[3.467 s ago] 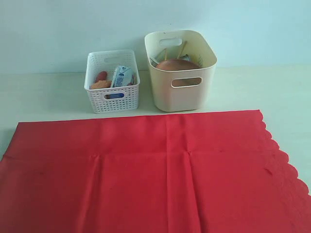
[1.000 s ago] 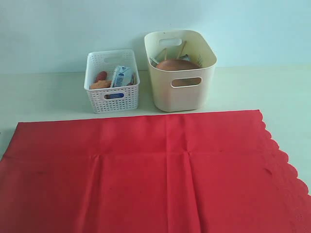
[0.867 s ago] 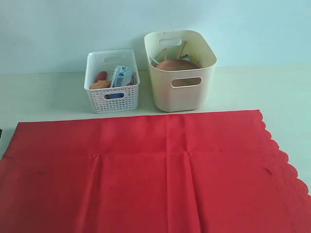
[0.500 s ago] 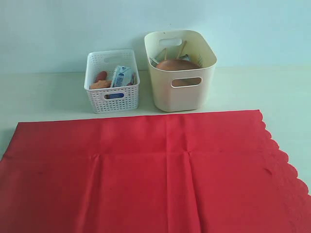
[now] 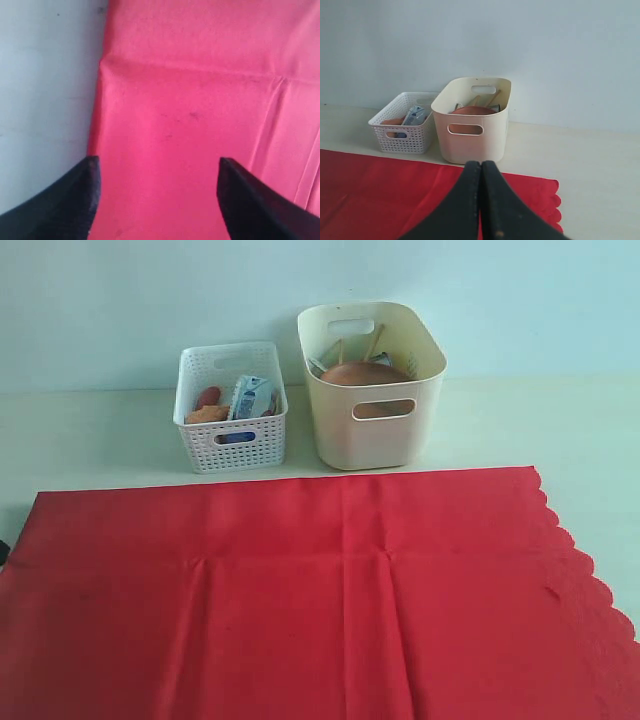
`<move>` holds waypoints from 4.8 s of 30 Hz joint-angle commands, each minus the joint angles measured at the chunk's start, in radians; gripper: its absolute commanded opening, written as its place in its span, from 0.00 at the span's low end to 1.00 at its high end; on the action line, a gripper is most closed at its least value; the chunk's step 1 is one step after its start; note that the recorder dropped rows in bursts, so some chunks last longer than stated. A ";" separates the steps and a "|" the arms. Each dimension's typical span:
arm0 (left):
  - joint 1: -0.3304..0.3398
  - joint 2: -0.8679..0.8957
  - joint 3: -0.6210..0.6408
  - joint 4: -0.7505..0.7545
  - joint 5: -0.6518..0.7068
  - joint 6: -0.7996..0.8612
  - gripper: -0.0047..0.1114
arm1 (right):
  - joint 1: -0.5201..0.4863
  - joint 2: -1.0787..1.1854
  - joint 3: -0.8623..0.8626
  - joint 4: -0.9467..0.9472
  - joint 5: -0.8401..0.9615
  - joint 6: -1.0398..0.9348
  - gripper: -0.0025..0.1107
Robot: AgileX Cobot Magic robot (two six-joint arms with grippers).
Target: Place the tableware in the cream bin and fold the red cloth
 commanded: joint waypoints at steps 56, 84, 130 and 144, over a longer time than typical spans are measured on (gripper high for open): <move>-0.042 0.018 -0.105 -0.026 0.132 0.036 0.04 | 0.001 -0.005 0.003 0.029 -0.004 0.001 0.02; -0.370 -0.256 -0.116 -0.040 0.132 -0.111 0.04 | 0.001 0.900 -0.314 0.210 0.262 -0.210 0.02; -1.069 0.117 -0.627 -0.174 0.082 -0.367 0.04 | 0.001 1.780 -0.510 -0.089 0.050 0.044 0.02; -1.148 0.303 -0.684 -0.378 -0.104 -0.098 0.57 | 0.001 1.768 -0.512 -0.085 0.061 0.044 0.02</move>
